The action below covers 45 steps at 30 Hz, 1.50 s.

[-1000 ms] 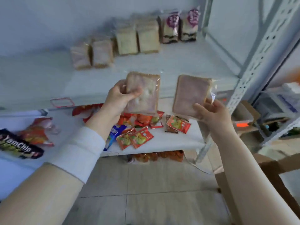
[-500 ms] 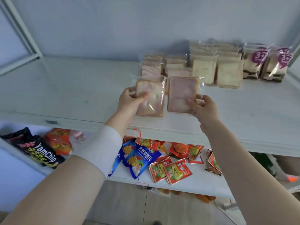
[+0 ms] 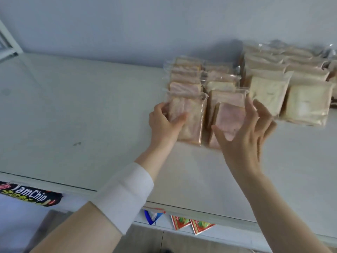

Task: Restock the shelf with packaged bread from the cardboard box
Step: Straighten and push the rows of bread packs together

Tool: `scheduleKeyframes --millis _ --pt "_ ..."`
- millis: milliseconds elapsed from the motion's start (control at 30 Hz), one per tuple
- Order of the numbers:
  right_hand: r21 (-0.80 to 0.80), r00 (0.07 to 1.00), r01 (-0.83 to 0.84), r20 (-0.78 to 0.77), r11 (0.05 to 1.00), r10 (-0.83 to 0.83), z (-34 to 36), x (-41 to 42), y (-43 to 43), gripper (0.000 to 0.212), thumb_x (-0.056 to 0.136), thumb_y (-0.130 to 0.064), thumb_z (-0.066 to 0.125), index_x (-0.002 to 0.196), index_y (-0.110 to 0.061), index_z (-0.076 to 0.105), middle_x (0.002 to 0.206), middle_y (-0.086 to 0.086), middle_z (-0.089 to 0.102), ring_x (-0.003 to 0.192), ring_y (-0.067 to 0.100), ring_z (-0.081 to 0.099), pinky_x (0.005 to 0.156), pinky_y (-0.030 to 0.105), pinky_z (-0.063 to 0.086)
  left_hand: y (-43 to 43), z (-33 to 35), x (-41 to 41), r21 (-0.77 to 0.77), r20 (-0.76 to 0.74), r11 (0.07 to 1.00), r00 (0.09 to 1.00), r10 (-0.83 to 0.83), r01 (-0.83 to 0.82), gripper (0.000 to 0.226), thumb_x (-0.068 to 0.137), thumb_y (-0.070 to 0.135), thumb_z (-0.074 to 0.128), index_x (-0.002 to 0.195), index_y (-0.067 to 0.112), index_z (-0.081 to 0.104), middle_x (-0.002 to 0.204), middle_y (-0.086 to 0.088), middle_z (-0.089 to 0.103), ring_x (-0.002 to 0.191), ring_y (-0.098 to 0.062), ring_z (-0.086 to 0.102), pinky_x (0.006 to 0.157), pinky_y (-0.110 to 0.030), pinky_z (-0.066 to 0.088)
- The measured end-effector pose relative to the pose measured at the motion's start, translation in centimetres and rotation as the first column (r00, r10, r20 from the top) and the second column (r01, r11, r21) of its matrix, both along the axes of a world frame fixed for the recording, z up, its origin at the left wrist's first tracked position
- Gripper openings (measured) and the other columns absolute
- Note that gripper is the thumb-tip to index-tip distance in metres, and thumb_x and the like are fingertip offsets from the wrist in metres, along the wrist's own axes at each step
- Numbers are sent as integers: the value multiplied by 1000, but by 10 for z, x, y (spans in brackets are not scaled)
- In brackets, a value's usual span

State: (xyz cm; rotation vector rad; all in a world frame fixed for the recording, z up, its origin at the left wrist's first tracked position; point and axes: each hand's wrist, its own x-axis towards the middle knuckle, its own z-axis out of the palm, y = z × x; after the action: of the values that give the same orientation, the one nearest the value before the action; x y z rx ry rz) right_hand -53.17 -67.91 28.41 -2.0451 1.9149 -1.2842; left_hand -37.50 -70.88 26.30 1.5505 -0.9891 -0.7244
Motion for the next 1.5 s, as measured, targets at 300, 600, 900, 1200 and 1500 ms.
scheduleKeyframes --millis 300,600,900,1200,1500 --pt "212 796 -167 -547 963 258 28 42 -26 80 68 -44 72 137 -15 43 146 15 38 138 38 26 107 48 24 -37 -4 54 -87 -218 996 976 13 -32 15 95 30 43 104 21 51 109 0 58 102 -14 55 87 -8 41" --pt "344 553 -195 -735 919 392 46 57 -53 118 77 -44 67 140 -18 -28 151 12 -30 140 30 -25 110 35 -17 -217 15 76 69 -488 848 759 -431 526 74 90 64 9 116 10 53 100 -13 58 84 -25 58 73 -32 47" --pt "513 545 -132 -677 848 495 53 62 -57 104 85 -39 61 142 -20 -24 148 7 -36 143 24 -18 113 30 -10 -255 34 88 267 -438 775 788 -433 574 71 81 76 20 86 14 53 60 -2 55 54 -17 50 56 -27 42" --pt "526 623 -79 -637 847 453 57 71 -57 75 75 -21 73 139 -12 35 155 20 7 141 38 20 107 41 34 -252 24 87 -3 -530 763 646 -549 646 29 93 42 45 95 18 61 87 -6 66 72 -21 65 71 -31 50" --pt "421 672 -55 -655 905 346 56 86 -80 90 85 -27 61 144 -22 -6 155 2 -17 144 23 -1 114 33 15 -267 24 82 -110 -503 806 667 -549 581 38 97 36 36 81 15 64 62 1 70 56 -11 66 55 -20 52"
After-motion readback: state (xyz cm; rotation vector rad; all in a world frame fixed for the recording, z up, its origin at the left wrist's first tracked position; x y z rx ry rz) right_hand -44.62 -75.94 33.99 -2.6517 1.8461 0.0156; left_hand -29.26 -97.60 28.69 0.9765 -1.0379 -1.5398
